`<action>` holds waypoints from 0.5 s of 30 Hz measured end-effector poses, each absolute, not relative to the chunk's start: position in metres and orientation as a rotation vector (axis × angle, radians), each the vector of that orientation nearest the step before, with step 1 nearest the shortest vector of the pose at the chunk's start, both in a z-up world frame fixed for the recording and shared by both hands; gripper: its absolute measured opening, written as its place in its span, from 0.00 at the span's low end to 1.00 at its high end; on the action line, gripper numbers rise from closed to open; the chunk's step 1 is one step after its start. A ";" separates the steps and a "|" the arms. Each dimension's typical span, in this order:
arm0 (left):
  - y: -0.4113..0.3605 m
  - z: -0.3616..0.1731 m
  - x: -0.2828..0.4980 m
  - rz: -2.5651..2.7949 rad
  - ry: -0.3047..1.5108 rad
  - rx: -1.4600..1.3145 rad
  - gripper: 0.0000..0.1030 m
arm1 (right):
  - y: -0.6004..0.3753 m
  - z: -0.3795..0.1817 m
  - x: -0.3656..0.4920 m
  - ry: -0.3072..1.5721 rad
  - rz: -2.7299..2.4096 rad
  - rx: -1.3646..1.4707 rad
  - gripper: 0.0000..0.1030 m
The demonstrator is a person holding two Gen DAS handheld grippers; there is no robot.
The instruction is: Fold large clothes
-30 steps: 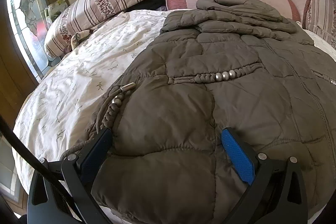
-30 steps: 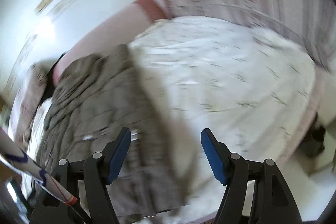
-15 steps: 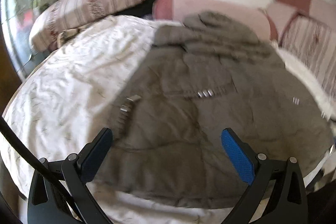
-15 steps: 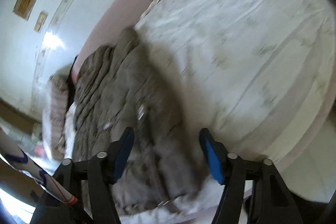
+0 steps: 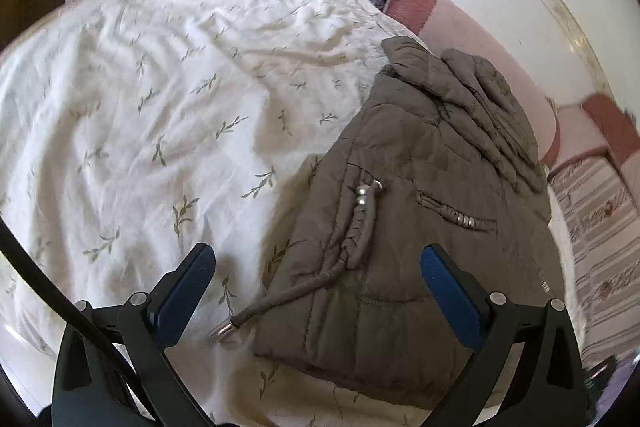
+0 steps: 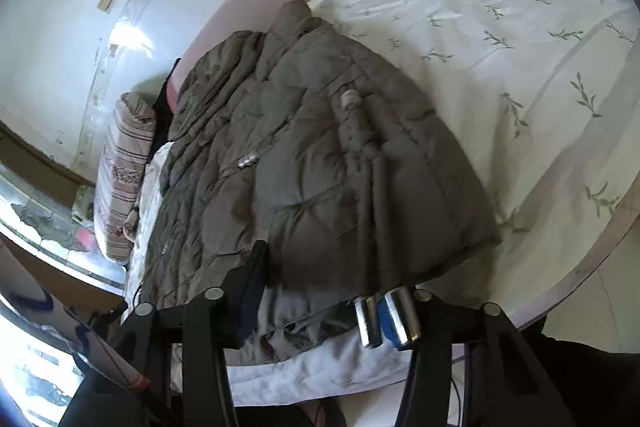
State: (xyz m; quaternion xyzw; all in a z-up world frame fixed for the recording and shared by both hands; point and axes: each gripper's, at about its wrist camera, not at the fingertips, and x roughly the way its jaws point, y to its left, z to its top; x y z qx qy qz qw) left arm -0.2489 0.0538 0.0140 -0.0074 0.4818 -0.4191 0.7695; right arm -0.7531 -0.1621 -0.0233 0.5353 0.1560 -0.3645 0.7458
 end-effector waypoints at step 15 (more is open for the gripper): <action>0.053 0.017 -0.259 -1.093 1.088 -0.112 0.81 | -0.162 -0.024 -0.752 0.376 -0.818 1.140 0.50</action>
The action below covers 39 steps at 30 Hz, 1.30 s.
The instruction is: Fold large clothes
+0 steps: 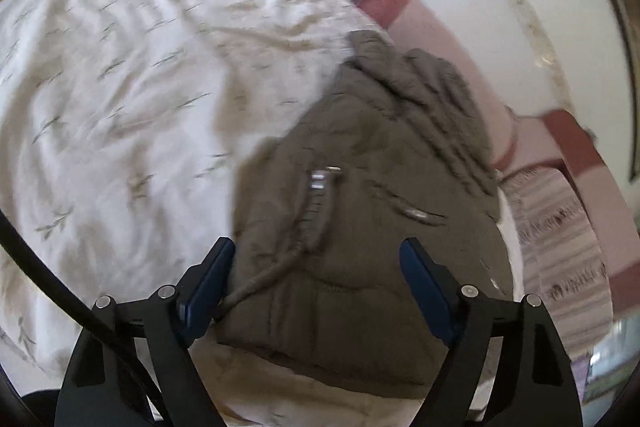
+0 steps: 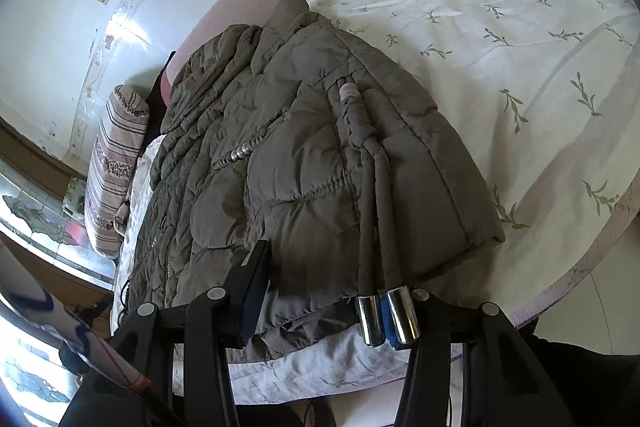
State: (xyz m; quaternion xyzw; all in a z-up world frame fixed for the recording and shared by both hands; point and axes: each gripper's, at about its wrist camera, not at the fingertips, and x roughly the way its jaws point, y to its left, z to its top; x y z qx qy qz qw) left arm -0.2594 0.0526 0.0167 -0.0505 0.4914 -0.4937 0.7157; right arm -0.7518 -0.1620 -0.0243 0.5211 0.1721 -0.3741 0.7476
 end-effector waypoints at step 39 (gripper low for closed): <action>0.025 -0.009 -0.325 -0.995 0.948 0.145 0.50 | -0.158 -0.042 -0.755 0.274 -0.772 1.200 0.37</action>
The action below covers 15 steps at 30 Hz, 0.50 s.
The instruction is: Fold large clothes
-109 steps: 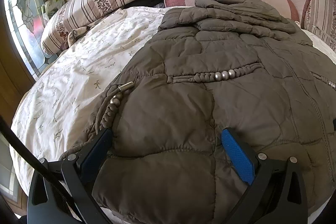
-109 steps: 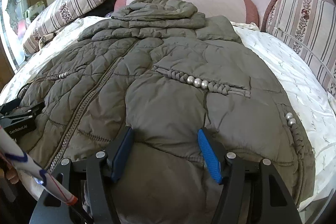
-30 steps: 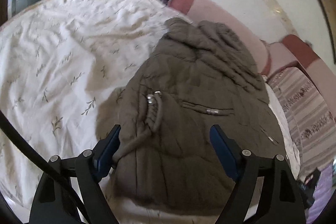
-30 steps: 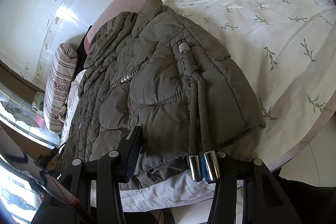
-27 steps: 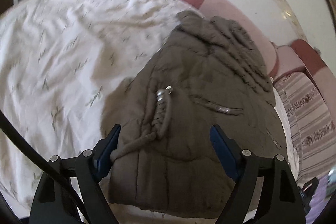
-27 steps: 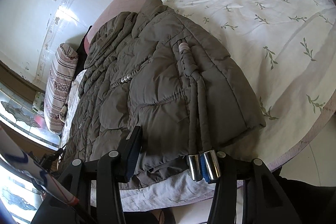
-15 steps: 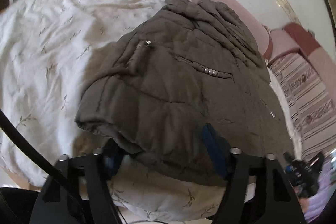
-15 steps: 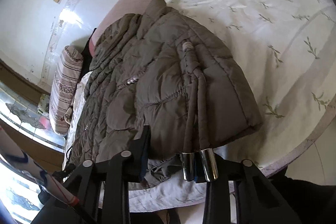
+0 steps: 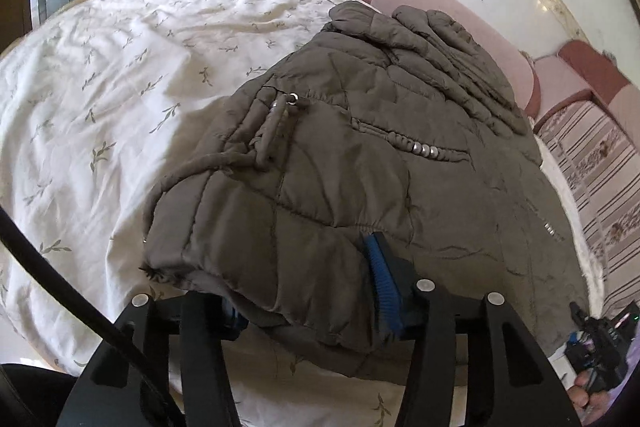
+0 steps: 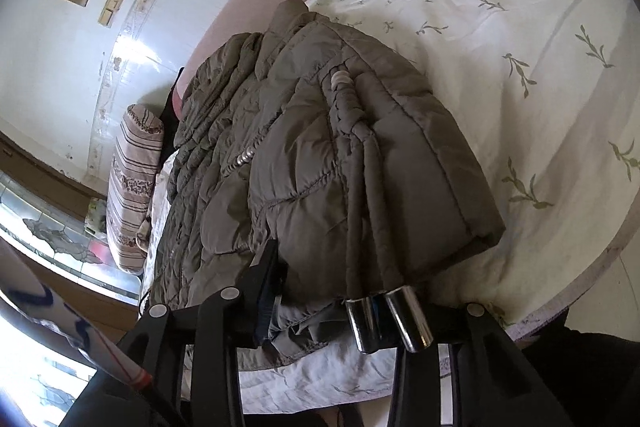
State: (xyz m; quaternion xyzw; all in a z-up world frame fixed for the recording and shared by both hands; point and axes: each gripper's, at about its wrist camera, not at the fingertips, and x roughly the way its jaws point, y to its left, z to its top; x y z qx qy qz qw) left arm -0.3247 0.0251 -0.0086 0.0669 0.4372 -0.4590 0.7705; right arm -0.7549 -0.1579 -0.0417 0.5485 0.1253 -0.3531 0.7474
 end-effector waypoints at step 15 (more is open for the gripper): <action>0.009 -0.009 -0.343 -0.991 0.887 0.313 0.75 | -0.158 -0.030 -0.743 0.367 -0.758 1.131 0.24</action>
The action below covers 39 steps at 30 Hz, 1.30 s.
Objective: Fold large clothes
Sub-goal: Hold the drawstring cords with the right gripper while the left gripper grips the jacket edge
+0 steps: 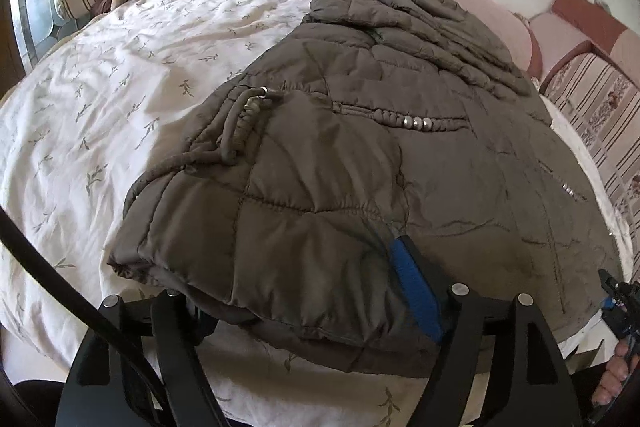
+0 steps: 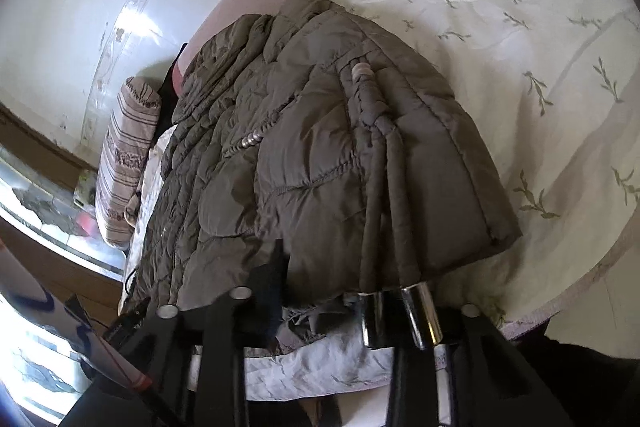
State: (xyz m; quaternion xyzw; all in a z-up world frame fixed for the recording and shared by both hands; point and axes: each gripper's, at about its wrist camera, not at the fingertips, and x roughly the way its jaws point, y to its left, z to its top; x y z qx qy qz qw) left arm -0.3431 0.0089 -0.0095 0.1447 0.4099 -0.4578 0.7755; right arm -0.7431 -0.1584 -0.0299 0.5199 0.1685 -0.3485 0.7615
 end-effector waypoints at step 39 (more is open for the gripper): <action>-0.003 -0.004 -0.372 -0.908 0.671 0.456 0.30 | -0.155 -0.027 -0.730 0.446 -0.815 0.996 0.28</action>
